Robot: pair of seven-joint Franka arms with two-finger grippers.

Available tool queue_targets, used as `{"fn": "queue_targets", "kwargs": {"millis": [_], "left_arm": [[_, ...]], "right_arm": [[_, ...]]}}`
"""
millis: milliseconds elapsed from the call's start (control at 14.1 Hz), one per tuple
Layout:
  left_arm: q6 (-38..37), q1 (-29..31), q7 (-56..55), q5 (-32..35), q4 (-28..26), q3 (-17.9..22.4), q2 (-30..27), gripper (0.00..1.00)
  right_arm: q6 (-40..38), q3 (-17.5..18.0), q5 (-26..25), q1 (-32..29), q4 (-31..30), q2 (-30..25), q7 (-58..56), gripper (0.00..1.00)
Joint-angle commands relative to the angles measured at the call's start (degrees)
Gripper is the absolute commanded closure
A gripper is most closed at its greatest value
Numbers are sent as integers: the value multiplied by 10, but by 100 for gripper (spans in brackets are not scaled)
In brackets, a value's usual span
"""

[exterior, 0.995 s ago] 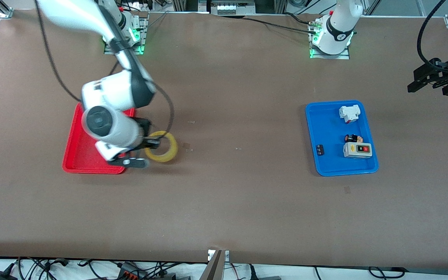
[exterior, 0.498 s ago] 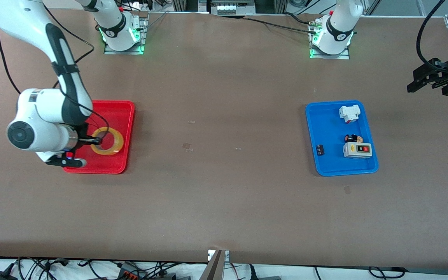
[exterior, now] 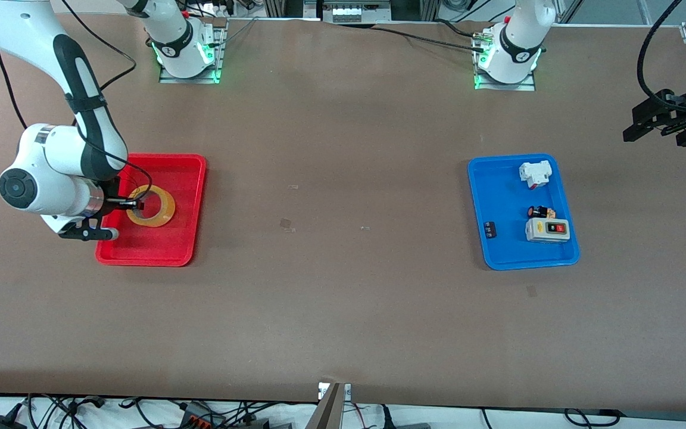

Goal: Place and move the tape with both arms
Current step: 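Carry the tape with the right gripper and lower it into the red tray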

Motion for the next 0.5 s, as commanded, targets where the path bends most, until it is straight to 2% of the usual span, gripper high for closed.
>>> {"fn": "queue_targets", "kwargs": {"millis": [0,142,213,355,427], "left_arm": [[0,9,7,0,-2,-9,-2,0],[-1,8,5,-1,-2,-11,-2,0],[0,8,4,0,-2,-11,2,0],[0,8,4,0,-1,-11,3,0],[1,8,4,0,-1,-11,4,0]], "right_arm": [[10,3,-23,1,-28,-26,-12,98],[30,4,-30,1,-32,-20,-12,96],[37,4,-30,1,-36,-17,-11,88],[26,4,-29,-1,-34,-24,1,1],[-3,6,-29,0,-22,-32,4,0]]}}
